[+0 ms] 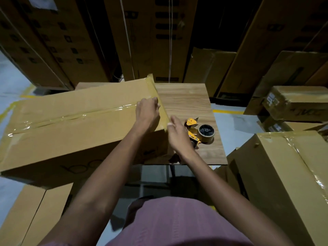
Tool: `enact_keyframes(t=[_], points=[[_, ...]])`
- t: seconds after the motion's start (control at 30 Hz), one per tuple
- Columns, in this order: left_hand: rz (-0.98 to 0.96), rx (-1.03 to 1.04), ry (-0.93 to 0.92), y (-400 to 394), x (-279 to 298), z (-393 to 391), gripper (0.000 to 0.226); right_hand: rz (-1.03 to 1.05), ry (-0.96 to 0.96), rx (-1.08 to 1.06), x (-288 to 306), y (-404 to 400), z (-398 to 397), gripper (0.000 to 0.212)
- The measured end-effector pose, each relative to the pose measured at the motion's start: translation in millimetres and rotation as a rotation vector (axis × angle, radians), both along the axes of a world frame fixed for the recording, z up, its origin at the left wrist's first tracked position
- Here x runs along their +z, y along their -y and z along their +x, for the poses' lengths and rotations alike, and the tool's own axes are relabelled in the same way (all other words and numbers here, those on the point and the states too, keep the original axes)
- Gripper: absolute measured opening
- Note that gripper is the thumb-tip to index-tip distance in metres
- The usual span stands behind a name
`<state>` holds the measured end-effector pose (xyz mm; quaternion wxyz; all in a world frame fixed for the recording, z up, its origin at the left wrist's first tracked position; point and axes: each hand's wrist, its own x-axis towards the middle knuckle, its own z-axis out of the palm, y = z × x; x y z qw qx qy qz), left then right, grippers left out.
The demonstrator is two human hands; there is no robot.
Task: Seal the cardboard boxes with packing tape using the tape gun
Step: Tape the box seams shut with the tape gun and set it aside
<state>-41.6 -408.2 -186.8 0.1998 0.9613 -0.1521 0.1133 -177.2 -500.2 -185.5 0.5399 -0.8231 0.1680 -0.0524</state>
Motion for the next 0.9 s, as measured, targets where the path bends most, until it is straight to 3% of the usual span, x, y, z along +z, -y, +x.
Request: enact_keyframes(t=[0.1,0.23,0.57,0.7,0.73,0.8,0.9], points=[[0.056,-0.047,-0.006,-6,9,19,0.023,-0.102,-0.05,0.081,-10,-1,-1,0.053],[0.026,-0.103,-0.036,-11,11,28,0.02,0.0,-0.01,0.115,-11,18,3,0.058],[0.048,-0.155,-0.093,-16,9,45,0.034,-0.042,0.143,-0.006,-42,38,23,0.033],[0.018,-0.19,-0.125,-19,9,55,0.034,-0.179,-0.194,0.116,-30,50,25,0.052],[0.003,-0.203,-0.123,-21,8,55,0.033,-0.163,-0.24,0.119,-24,48,26,0.058],[-0.03,-0.234,-0.105,-26,6,54,0.03,0.067,-0.164,0.012,-8,36,29,0.063],[-0.087,-0.255,-0.067,-33,-1,51,0.026,0.296,-0.076,-0.094,9,10,38,0.049]])
